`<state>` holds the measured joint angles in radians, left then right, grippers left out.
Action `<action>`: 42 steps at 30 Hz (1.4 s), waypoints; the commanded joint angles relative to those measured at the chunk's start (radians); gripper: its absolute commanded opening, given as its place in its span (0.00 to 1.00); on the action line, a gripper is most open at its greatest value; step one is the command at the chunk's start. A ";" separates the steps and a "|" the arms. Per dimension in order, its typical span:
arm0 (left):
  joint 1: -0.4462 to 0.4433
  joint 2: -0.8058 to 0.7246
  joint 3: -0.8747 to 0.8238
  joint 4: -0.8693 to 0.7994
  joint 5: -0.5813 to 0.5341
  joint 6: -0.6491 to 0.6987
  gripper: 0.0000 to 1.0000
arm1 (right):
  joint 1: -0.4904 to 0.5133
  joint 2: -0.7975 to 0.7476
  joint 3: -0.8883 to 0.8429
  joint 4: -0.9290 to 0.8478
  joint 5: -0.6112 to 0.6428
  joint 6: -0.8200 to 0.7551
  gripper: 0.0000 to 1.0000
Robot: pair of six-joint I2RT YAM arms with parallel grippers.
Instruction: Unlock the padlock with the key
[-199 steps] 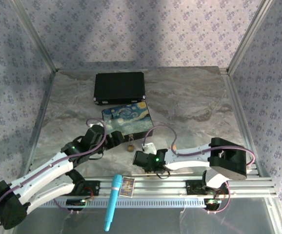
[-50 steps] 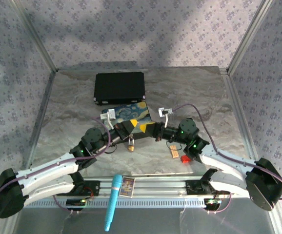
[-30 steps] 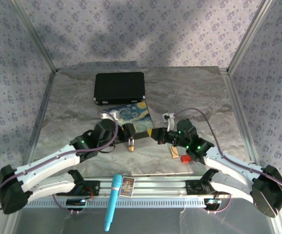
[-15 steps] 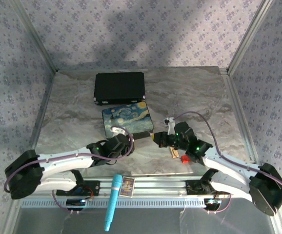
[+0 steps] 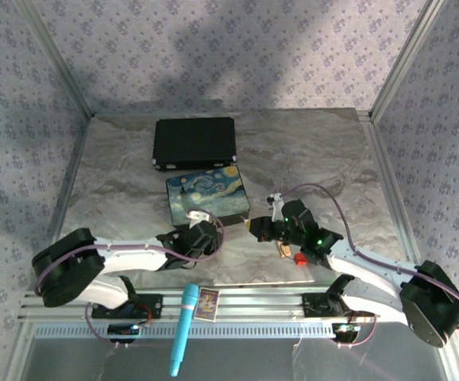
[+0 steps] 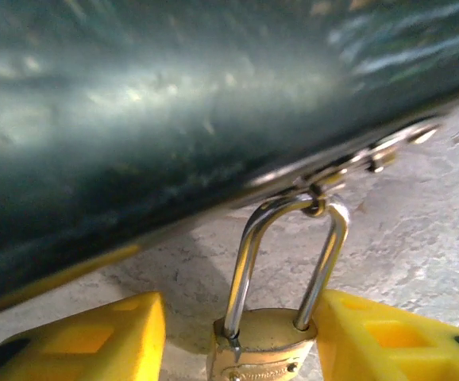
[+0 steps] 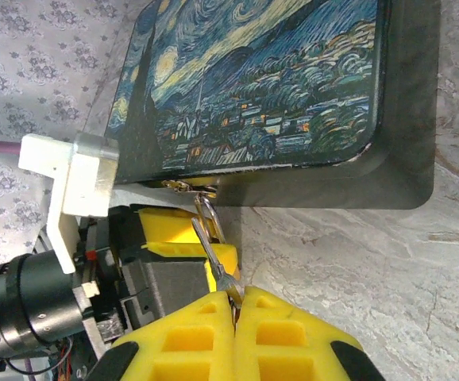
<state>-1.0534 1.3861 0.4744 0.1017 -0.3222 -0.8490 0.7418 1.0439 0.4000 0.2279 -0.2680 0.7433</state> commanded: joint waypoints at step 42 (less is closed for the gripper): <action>-0.003 -0.035 -0.080 0.247 -0.023 -0.612 0.00 | 0.194 0.492 -0.119 0.626 -0.021 0.419 0.00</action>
<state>-1.0622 1.3651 0.4202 0.2947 -0.3080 -1.3746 0.9367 1.4876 0.2859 0.7052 -0.2584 1.0832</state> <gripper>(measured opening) 0.079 0.054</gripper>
